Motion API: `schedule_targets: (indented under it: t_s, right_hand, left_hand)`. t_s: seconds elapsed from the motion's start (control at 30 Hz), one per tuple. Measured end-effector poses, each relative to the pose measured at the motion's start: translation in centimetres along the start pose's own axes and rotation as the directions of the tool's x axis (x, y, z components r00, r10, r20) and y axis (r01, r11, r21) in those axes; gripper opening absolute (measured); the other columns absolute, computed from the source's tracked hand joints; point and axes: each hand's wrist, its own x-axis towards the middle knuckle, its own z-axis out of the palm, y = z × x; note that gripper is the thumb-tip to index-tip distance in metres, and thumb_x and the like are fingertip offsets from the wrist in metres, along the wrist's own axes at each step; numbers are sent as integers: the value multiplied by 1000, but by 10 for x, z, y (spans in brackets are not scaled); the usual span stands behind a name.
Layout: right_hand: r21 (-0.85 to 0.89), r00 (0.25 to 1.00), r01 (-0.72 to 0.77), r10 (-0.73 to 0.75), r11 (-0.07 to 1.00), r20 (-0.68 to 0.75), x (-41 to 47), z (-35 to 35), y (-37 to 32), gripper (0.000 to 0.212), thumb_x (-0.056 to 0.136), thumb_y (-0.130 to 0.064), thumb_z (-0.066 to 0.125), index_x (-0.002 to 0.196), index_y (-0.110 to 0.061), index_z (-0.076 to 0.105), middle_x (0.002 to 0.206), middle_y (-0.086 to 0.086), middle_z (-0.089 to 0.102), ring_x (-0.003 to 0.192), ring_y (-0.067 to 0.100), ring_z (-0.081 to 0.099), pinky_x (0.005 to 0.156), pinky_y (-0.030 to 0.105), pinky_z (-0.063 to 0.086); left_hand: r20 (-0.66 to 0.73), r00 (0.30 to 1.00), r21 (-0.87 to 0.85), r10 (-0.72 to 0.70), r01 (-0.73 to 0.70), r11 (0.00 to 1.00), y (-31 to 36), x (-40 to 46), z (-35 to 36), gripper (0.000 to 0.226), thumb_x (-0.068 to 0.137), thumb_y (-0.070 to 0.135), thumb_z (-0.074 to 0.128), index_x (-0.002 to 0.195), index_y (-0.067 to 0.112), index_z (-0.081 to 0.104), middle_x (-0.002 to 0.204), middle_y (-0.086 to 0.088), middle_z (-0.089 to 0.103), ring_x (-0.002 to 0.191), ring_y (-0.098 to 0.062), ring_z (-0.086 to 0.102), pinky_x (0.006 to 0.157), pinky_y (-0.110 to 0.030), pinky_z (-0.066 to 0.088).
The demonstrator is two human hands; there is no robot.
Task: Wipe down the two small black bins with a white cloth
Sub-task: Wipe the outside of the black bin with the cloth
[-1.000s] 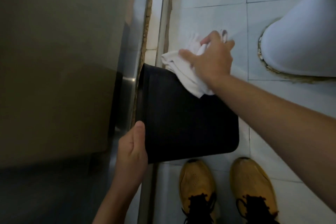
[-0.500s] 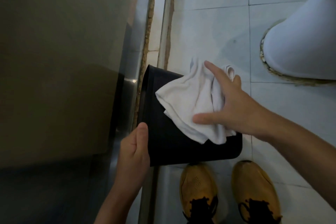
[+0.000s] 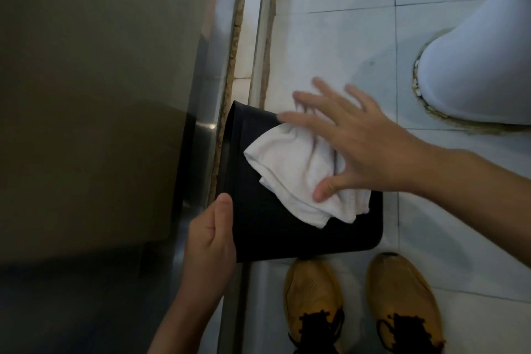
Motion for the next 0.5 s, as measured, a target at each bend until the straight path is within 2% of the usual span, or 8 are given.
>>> schedule_targets:
  t_s: [0.07,0.13,0.2,0.27,0.33,0.4,0.47,0.5]
  right_hand:
    - [29,995,95,-96,995,25,9,-2,6,108,63,-89,57,152,-41,17,162,1,17,150,26,15,114,55,27]
    - [-26,987,156,-157,987,-39,15,0,7,97,65,-90,54,143,-36,31,147,3,37,136,28,36,97,49,40]
    - [-78,963,213,-222,974,-153,18,4,5,87,70,-89,51,130,-27,42,125,2,52,112,27,50,82,41,41]
    - [-64,921,231,-239,971,-307,13,13,0,76,76,-85,53,114,-18,53,103,2,59,91,26,53,71,37,41]
    - [-8,878,199,-182,980,-443,3,25,-11,68,79,-78,59,101,-14,60,90,2,61,80,25,53,65,36,41]
    - [97,853,142,-72,985,-517,-4,34,-34,64,78,-76,63,96,-14,63,85,1,61,77,21,52,66,33,41]
    - [206,846,43,74,978,-528,-7,40,-64,63,78,-77,62,98,-16,63,86,-1,60,79,18,49,69,33,40]
    - [252,836,-37,168,967,-522,-7,41,-79,64,78,-78,60,103,-18,61,89,-1,60,81,18,49,72,34,40]
  left_hand:
    - [5,1000,-10,-3,3,1000,1,0,1,60,88,45,37,65,-10,34,56,-9,35,49,-20,33,43,-25,27]
    - [11,1000,-11,-11,11,1000,1,1,0,61,88,46,36,66,-12,36,56,-14,36,49,-20,35,43,-25,28]
    - [24,1000,-11,-19,20,1000,2,1,0,63,88,46,36,69,-14,39,58,-23,37,50,-21,36,45,-28,28]
    - [22,999,-13,-25,26,1000,3,0,0,64,88,47,36,70,-14,40,58,-21,39,50,-21,37,46,-29,28]
    - [22,999,-15,-28,28,999,2,0,0,64,88,48,36,71,-14,41,61,-23,42,50,-25,39,47,-30,31]
    - [39,999,-27,-27,28,999,1,0,1,61,90,45,36,75,-13,47,68,-32,47,55,-39,46,48,-41,37]
    - [60,997,-55,-55,58,997,-1,0,0,51,93,41,36,81,-4,56,72,-26,59,65,-41,58,51,-48,47]
    - [62,996,-72,-66,70,995,-2,1,0,45,93,39,36,82,2,60,72,-18,64,67,-35,63,53,-45,51]
